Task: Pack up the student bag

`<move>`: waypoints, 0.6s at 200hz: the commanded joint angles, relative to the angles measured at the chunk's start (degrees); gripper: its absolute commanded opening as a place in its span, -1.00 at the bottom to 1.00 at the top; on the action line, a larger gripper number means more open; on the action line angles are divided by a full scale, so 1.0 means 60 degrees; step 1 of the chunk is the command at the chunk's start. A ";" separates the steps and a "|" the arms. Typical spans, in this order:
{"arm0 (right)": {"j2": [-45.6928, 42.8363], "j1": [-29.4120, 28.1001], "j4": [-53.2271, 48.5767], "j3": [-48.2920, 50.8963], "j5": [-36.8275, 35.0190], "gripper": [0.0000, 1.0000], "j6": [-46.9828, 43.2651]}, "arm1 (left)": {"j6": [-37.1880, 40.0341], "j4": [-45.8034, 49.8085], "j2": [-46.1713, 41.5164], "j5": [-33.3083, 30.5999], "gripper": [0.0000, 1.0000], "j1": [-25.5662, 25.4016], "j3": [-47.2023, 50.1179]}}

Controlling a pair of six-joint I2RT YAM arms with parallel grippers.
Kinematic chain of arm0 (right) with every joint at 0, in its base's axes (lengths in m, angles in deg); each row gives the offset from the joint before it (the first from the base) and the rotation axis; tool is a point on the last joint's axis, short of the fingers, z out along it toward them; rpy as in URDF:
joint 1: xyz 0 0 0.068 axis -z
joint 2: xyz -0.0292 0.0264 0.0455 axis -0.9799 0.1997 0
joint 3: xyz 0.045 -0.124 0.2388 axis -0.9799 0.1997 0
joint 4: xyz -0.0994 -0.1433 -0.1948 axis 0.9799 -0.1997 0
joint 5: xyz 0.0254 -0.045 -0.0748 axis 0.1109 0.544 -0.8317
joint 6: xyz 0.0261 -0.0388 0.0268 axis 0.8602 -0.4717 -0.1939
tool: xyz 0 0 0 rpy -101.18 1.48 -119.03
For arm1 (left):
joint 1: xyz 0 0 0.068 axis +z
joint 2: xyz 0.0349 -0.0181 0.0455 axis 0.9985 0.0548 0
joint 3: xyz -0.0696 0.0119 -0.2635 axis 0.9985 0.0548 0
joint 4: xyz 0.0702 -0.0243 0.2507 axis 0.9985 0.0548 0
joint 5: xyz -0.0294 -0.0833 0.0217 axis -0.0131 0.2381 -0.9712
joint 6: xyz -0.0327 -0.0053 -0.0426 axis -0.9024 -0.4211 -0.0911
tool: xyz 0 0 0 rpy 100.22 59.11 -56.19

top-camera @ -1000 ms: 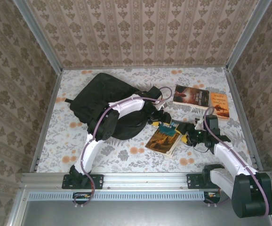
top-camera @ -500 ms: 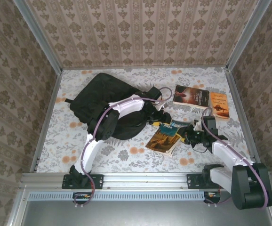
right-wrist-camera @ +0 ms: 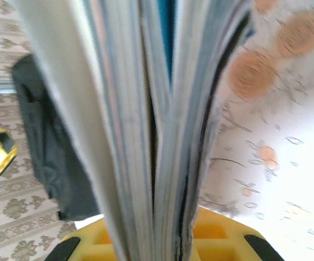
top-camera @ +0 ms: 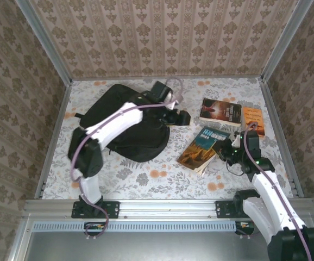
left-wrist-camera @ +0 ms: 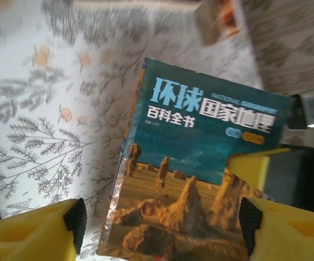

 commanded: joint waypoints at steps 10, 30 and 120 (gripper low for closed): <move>-0.0430 -0.0160 0.0729 -0.1365 0.0138 -0.79 0.0135 | -0.0103 -0.0283 -0.1677 -0.0311 0.56 0.0824 0.1274; -0.0083 -0.0549 0.1551 -0.2039 0.0600 -0.79 0.0225 | -0.0467 -0.0988 -0.2534 0.0059 0.58 0.1584 0.2332; 0.1601 -0.1833 0.4169 -0.3143 0.1142 -0.83 0.1684 | -0.4838 -0.7849 -0.3807 0.2070 0.61 0.1777 0.5976</move>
